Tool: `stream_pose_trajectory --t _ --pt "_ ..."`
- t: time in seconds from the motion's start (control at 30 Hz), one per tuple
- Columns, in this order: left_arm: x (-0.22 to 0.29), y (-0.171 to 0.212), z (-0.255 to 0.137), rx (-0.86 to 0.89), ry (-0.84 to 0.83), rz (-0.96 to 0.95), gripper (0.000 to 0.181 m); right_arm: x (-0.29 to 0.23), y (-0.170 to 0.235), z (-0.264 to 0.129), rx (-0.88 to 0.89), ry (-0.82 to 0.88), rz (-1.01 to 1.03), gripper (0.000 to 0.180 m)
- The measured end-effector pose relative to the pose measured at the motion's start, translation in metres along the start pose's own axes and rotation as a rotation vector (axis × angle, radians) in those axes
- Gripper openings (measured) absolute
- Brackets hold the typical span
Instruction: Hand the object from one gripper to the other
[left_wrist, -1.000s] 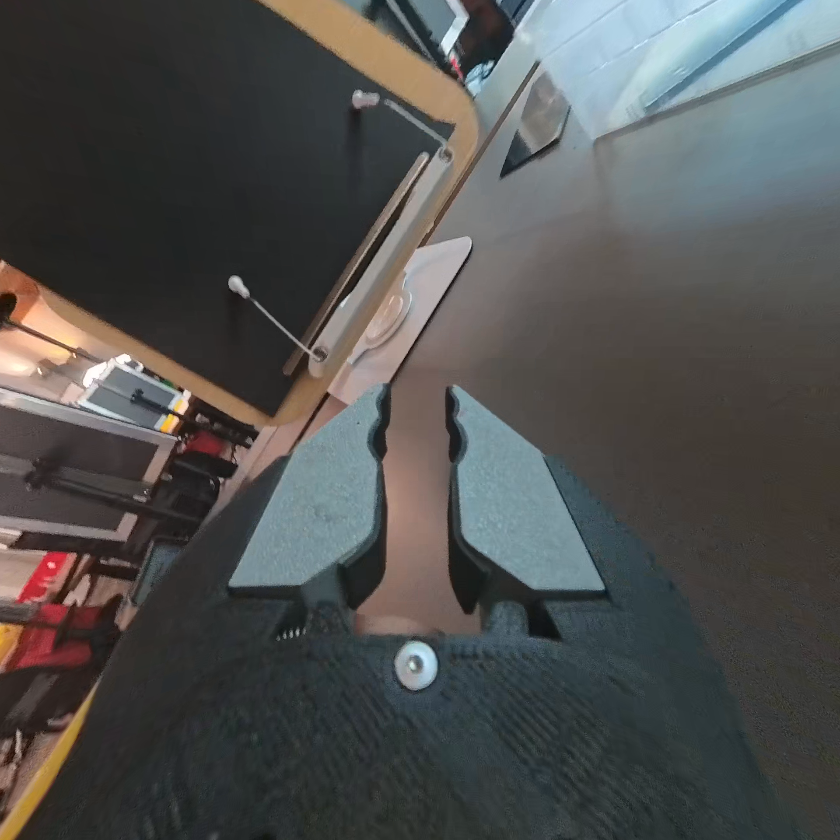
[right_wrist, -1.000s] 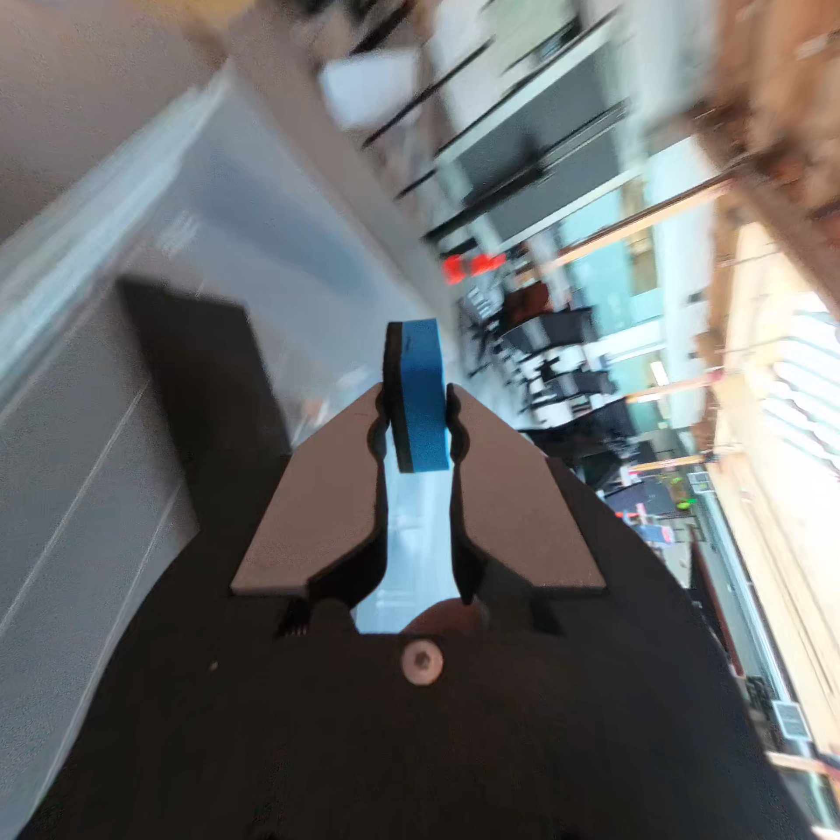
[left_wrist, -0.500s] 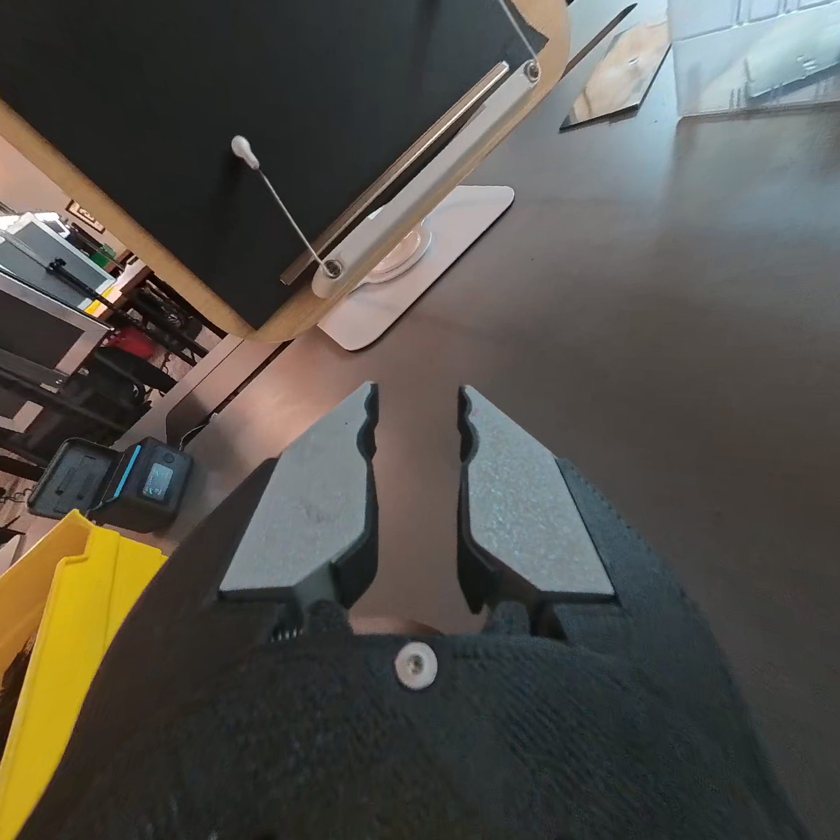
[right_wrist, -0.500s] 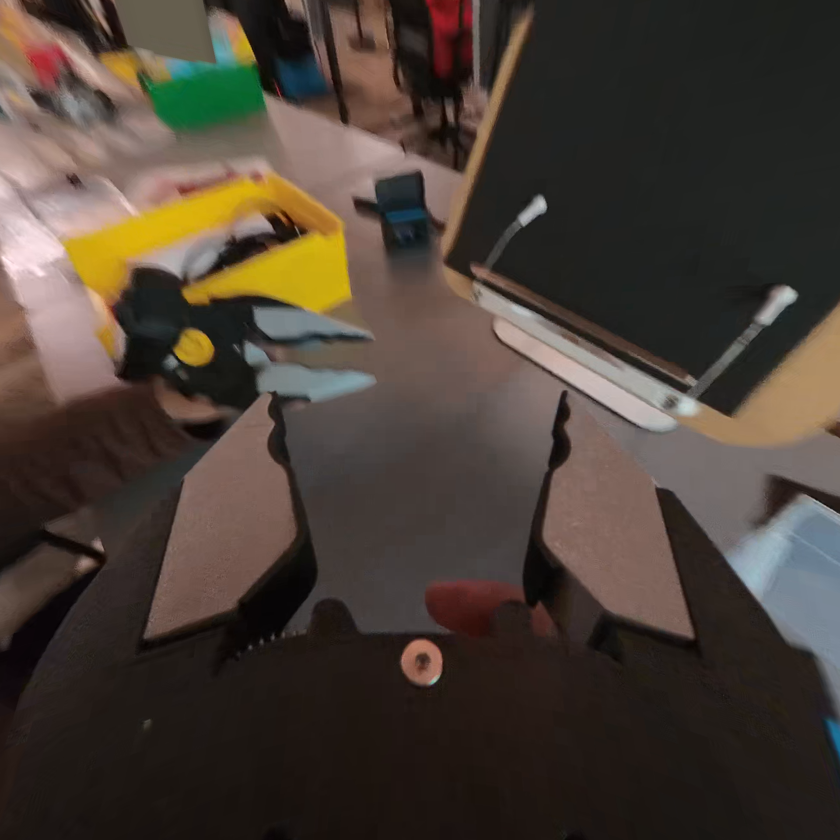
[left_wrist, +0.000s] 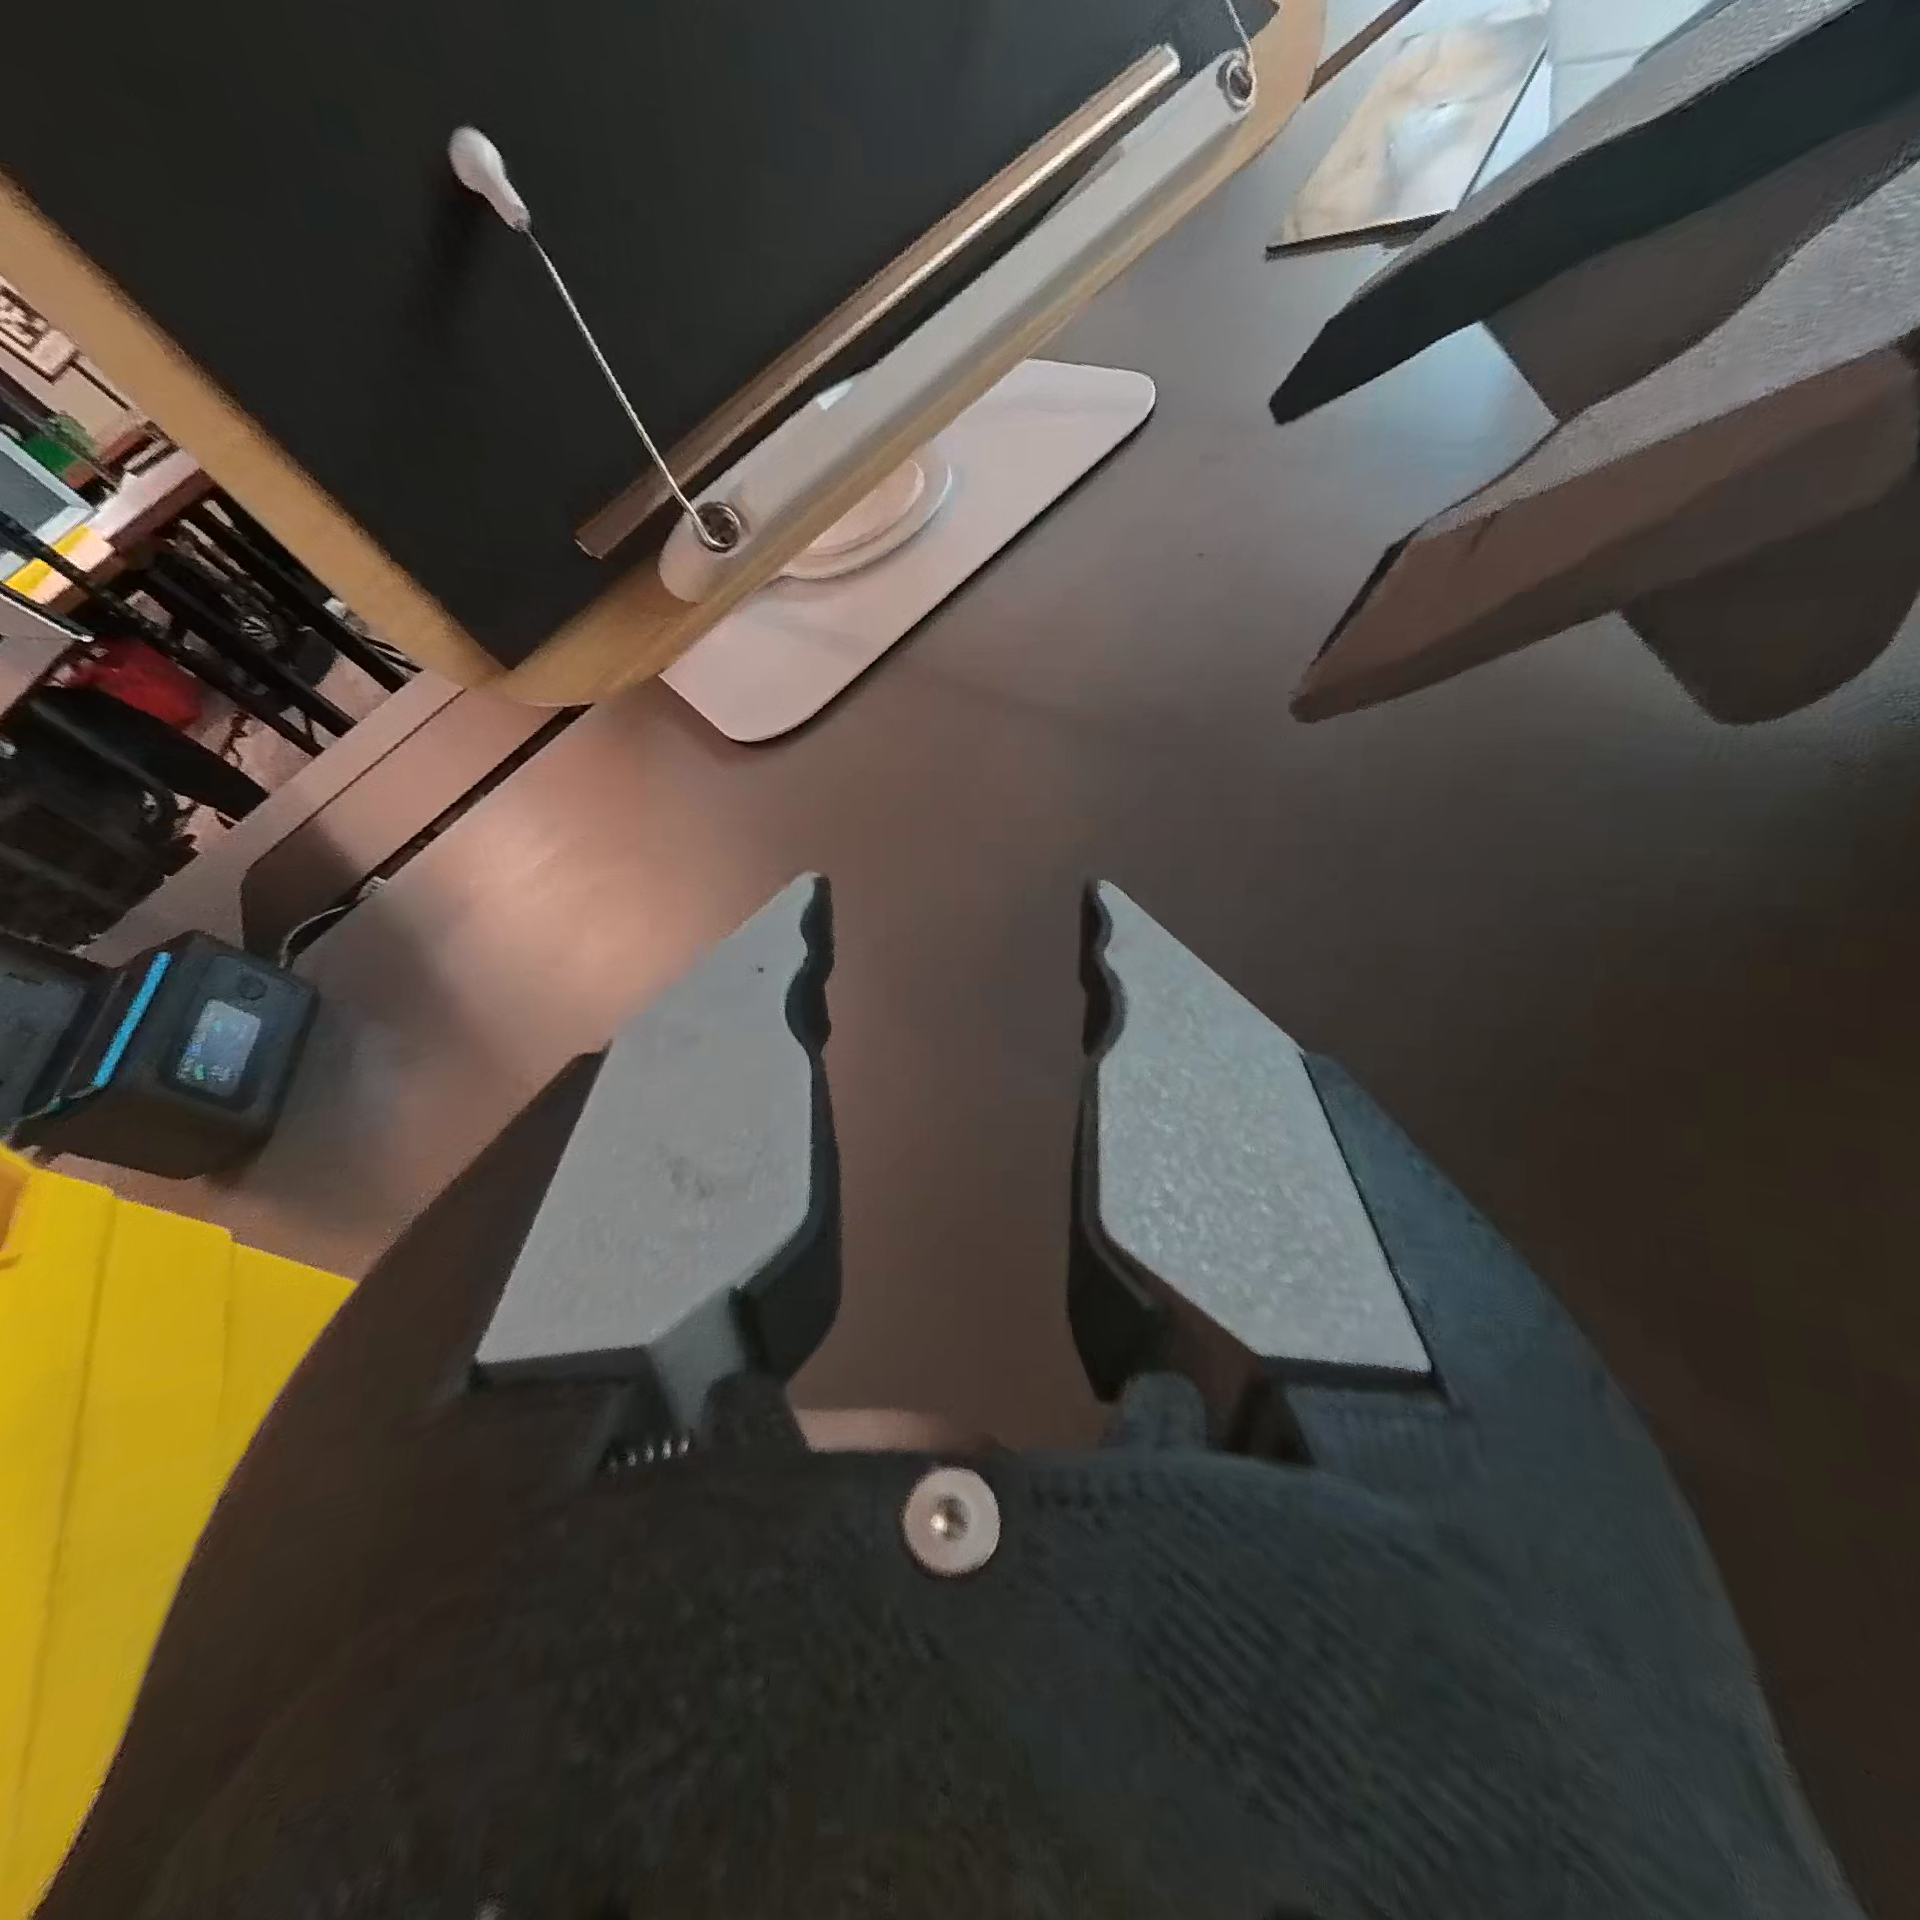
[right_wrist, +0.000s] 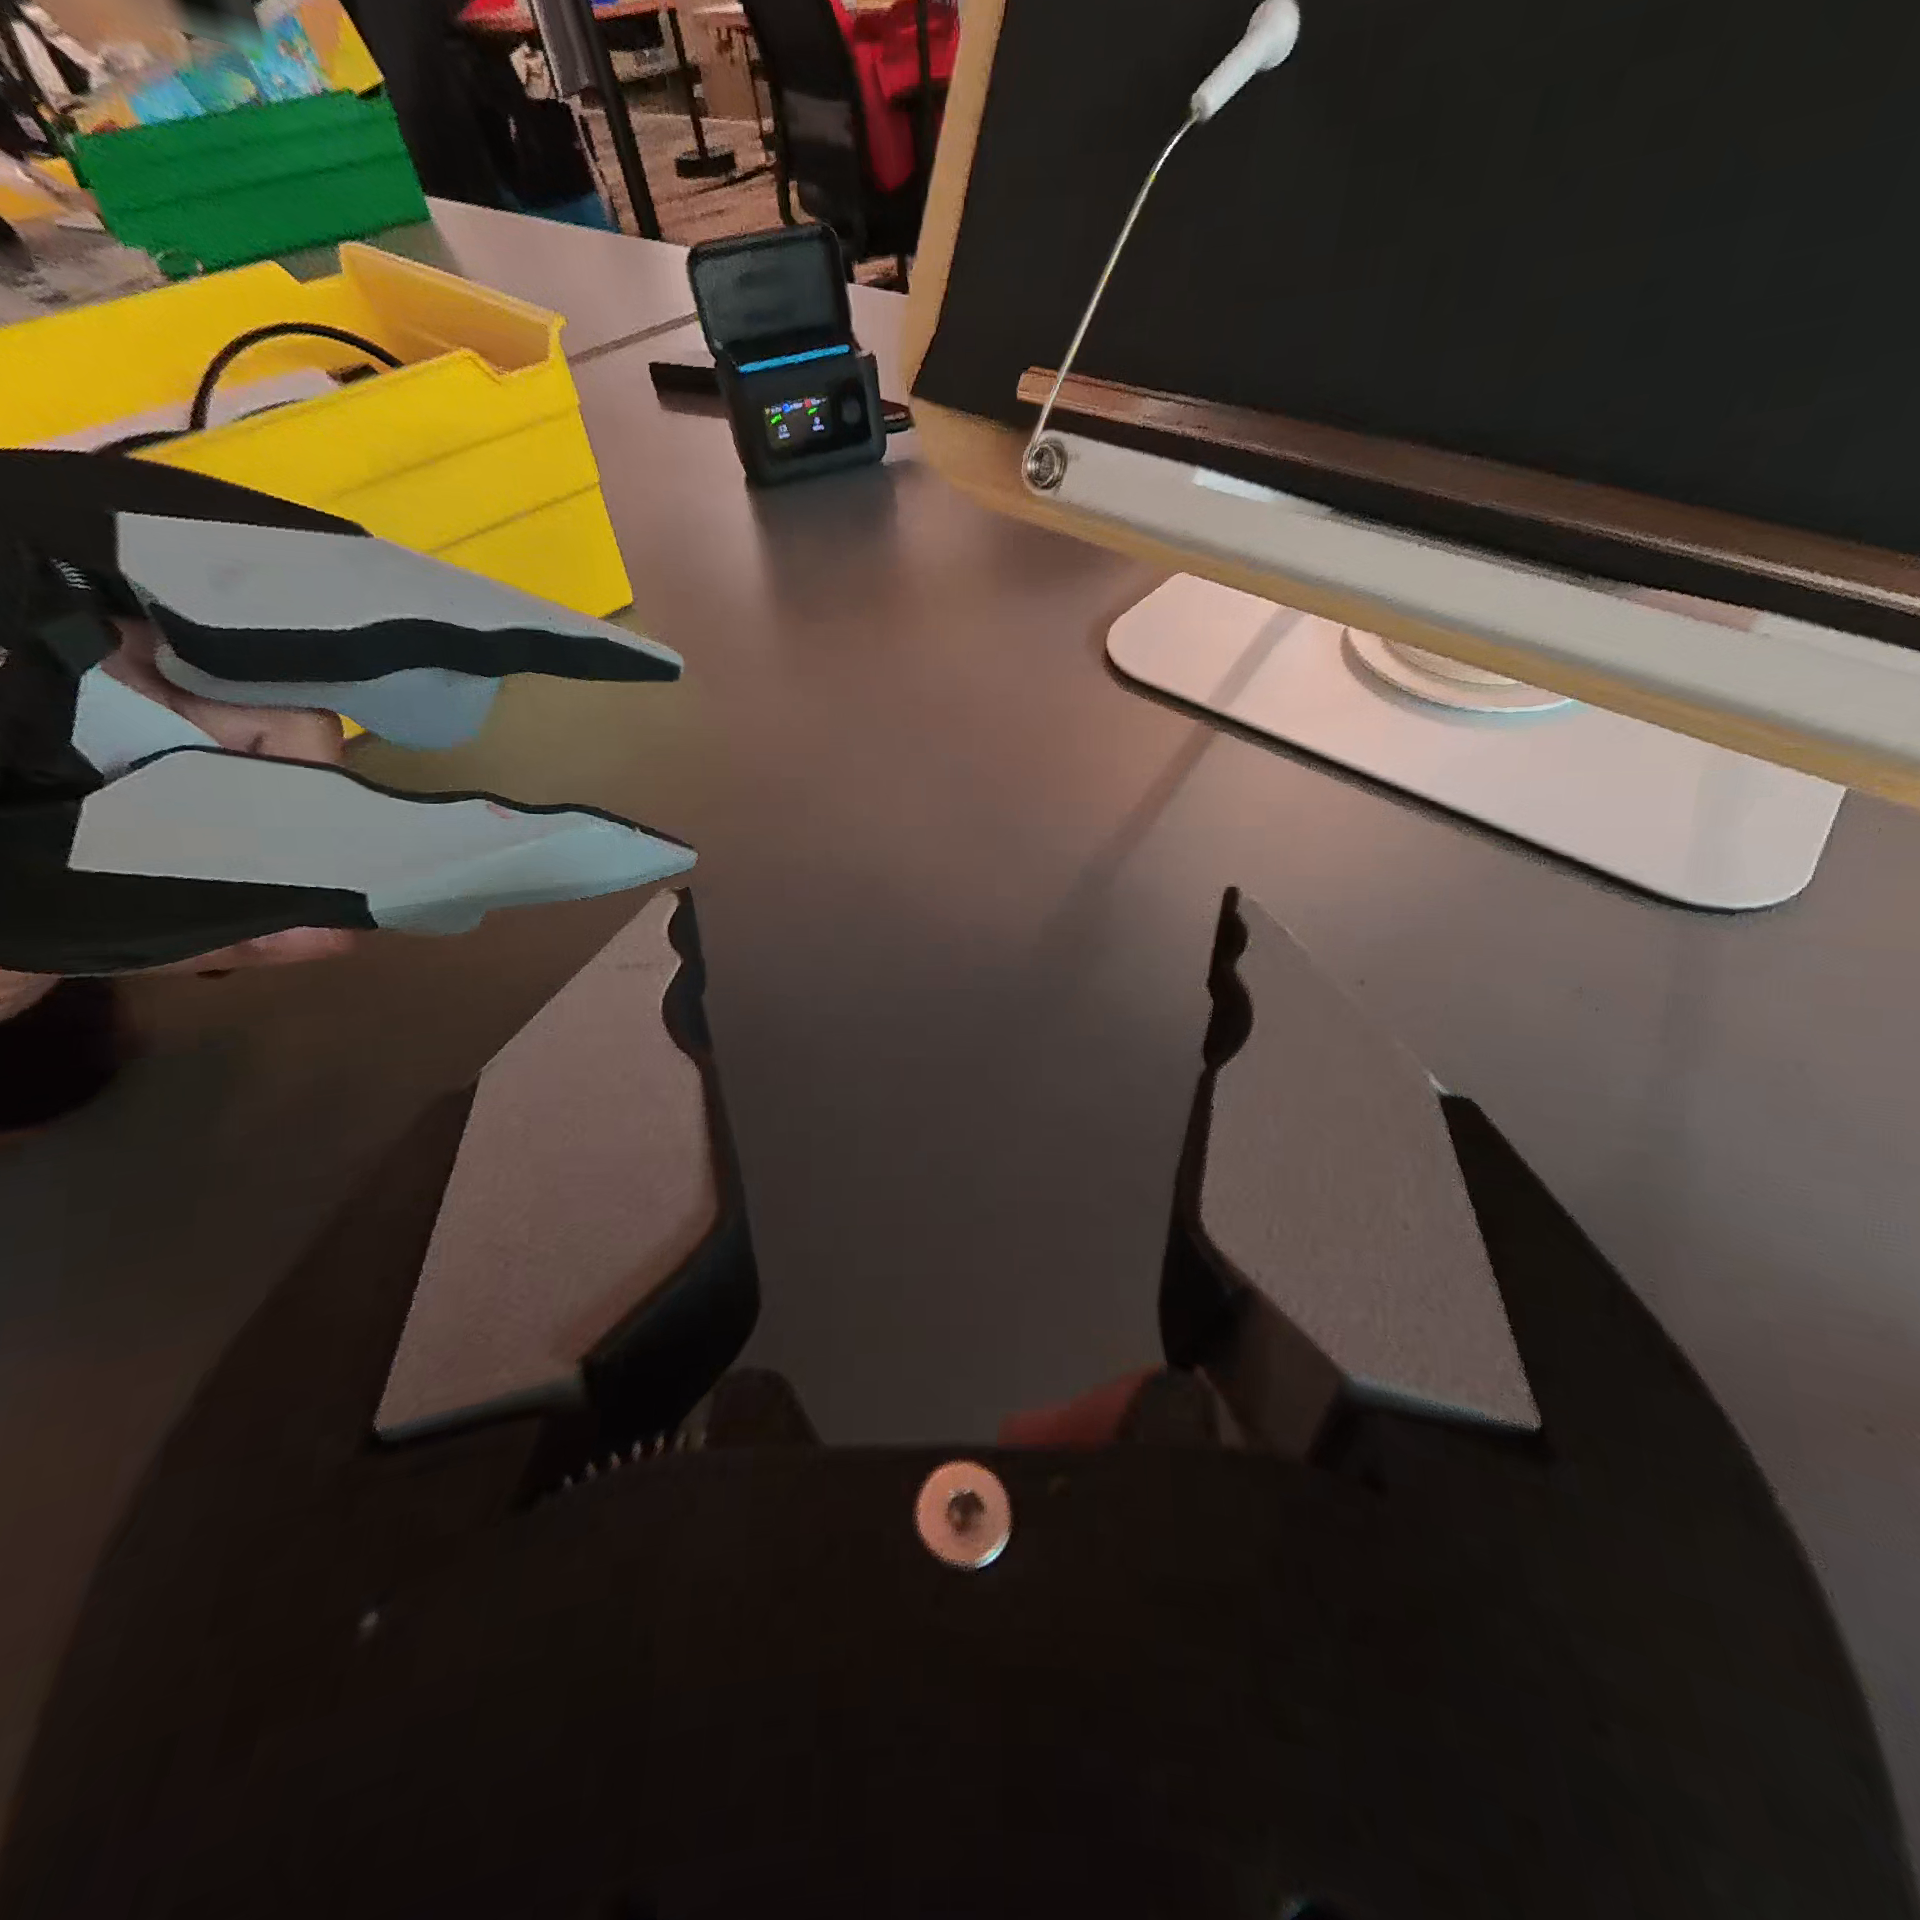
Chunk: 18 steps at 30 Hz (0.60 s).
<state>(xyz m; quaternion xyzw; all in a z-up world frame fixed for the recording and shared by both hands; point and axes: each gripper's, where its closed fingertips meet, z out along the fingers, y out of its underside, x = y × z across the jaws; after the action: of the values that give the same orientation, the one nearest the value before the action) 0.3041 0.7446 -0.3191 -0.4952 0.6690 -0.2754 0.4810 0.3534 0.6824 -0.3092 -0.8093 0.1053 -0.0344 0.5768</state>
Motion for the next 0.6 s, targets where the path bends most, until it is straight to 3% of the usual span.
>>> stream_pose_trajectory --t 0.03,0.2,0.3,0.5,0.6 --pt "0.001 0.001 0.001 -0.007 0.01 -0.005 0.043 -0.002 0.002 0.001 -0.005 0.0 -0.004 0.096" --pt "-0.002 -0.004 -0.005 0.03 0.016 -0.075 0.025 -0.004 0.011 0.006 -0.045 -0.002 -0.006 0.104" --pt "0.0 -0.009 -0.007 0.063 0.061 -0.147 0.018 0.0 0.008 0.002 -0.018 0.002 0.016 0.099" --pt "0.009 0.0 -0.002 0.028 0.051 -0.105 0.019 0.007 0.007 0.003 -0.013 0.03 -0.004 0.099" --pt "0.023 -0.005 -0.005 0.016 0.095 -0.147 0.039 0.005 0.007 0.003 -0.016 0.04 -0.031 0.099"
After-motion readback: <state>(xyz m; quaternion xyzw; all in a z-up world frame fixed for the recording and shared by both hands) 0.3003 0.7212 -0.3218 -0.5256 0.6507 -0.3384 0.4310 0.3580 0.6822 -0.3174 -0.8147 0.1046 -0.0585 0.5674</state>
